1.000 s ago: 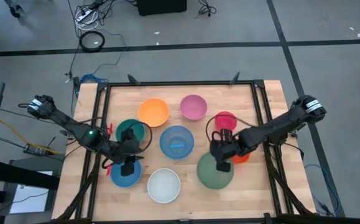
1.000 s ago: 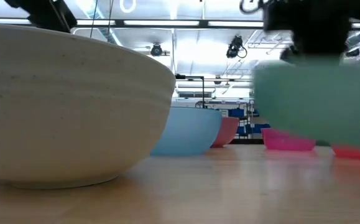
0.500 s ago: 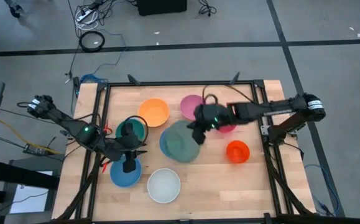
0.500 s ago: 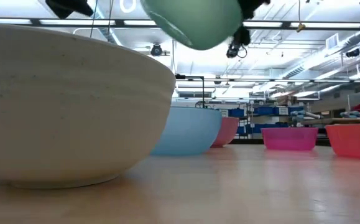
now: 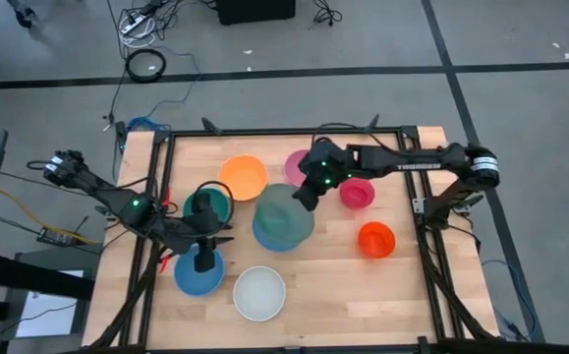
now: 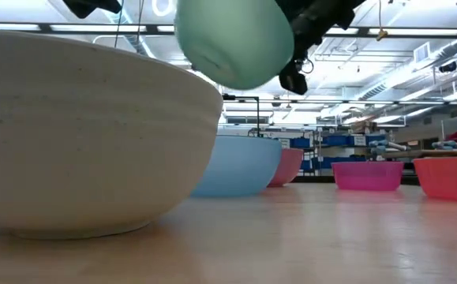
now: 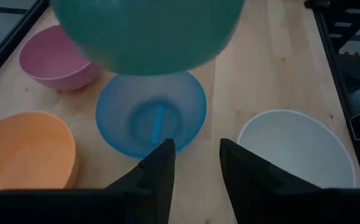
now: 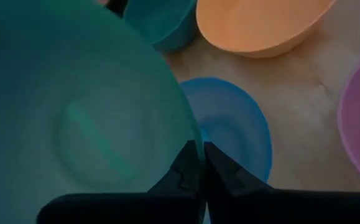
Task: Nest bowls inside each other
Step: Stack the green bowl on top of the blue bowl
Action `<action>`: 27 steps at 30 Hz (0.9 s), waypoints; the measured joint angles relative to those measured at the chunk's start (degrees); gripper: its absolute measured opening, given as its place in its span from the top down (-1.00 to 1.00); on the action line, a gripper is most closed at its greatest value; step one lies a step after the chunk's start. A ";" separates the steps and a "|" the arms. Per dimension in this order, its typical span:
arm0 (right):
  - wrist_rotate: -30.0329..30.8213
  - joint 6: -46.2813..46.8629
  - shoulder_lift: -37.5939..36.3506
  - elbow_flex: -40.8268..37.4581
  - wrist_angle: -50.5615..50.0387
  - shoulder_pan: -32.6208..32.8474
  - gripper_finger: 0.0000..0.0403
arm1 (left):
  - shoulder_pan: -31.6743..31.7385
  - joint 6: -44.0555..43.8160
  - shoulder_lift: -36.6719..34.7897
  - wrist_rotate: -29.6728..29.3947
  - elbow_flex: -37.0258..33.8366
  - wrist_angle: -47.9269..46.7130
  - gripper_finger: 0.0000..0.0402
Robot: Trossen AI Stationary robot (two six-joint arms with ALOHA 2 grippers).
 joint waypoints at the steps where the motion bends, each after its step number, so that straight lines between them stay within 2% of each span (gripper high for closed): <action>1: 0.63 0.10 0.38 0.00 -0.13 0.02 1.00 | 0.00 0.00 0.00 0.00 0.00 -0.18 0.32; 15: 5.66 0.15 6.95 -0.02 -2.18 0.24 1.00 | 0.00 -0.20 0.00 -0.02 0.00 -0.29 0.32; 27: 8.85 0.41 8.09 -0.02 -4.57 0.39 1.00 | 0.00 -4.50 0.00 -0.02 0.00 -4.80 0.32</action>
